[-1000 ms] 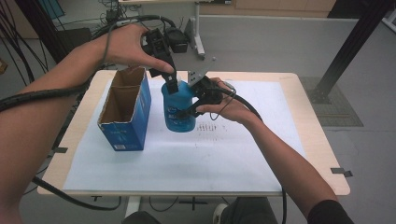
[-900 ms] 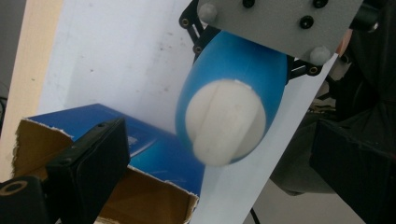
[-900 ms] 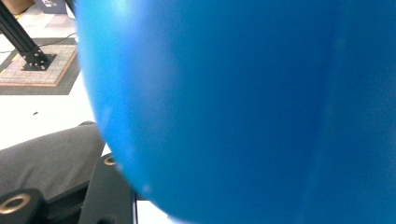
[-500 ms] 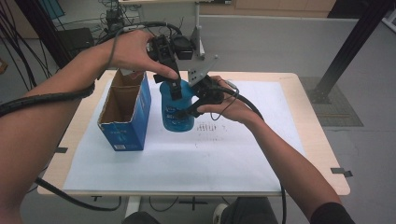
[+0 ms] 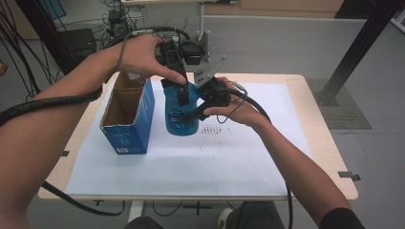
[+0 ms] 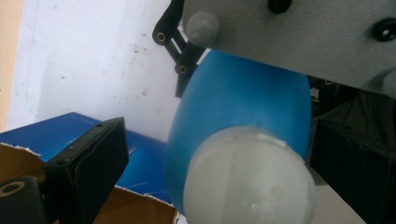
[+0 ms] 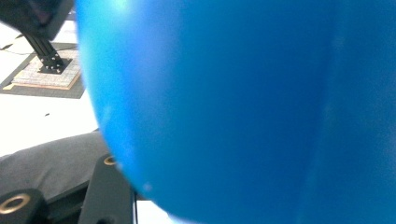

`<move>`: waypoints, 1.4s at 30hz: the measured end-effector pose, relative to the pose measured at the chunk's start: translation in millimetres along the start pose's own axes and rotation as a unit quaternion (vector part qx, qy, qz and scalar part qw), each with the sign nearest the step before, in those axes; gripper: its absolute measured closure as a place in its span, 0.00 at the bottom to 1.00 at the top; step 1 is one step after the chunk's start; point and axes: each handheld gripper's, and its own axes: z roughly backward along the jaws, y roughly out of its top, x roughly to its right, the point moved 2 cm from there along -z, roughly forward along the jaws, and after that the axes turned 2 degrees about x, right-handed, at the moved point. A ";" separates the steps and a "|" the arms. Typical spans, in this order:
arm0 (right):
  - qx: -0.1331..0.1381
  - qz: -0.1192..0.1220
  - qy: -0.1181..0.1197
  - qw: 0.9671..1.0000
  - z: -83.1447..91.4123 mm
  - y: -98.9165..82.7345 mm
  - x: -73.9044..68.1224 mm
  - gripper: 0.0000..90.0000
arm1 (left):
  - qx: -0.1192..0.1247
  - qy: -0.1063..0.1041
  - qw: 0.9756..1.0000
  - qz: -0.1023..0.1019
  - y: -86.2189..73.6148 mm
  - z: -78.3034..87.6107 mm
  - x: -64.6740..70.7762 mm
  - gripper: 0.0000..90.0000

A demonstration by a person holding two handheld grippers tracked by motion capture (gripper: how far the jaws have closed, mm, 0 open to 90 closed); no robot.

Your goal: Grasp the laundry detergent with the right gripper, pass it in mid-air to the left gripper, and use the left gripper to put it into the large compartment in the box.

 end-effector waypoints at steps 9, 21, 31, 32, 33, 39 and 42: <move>0.008 0.006 -0.005 1.000 4.6 0.0 1.8 0.48 | 0.005 -0.006 1.000 -0.004 3.1 -3.6 1.1 0.06; 0.009 0.009 -0.004 1.000 3.1 0.4 0.3 0.48 | 0.007 -0.011 1.000 -0.004 3.2 -6.7 4.4 0.06; 0.006 0.011 -0.006 1.000 0.7 0.4 -0.5 0.48 | 0.004 -0.009 1.000 -0.009 1.7 -6.0 5.6 0.06; 0.006 0.011 -0.005 1.000 0.1 0.5 -0.9 0.48 | 0.005 -0.009 1.000 -0.006 1.6 -6.4 6.1 0.06; 0.005 0.011 -0.005 1.000 0.1 0.4 -0.9 0.48 | 0.002 -0.009 1.000 -0.009 1.6 -6.3 5.7 0.06; 0.004 0.013 -0.005 1.000 0.0 0.2 -0.6 0.48 | 0.004 -0.010 1.000 -0.009 0.9 -6.5 5.9 0.06; 0.004 0.011 -0.005 1.000 0.4 0.0 -0.5 0.48 | 0.004 -0.010 1.000 -0.008 0.7 -6.3 6.0 0.06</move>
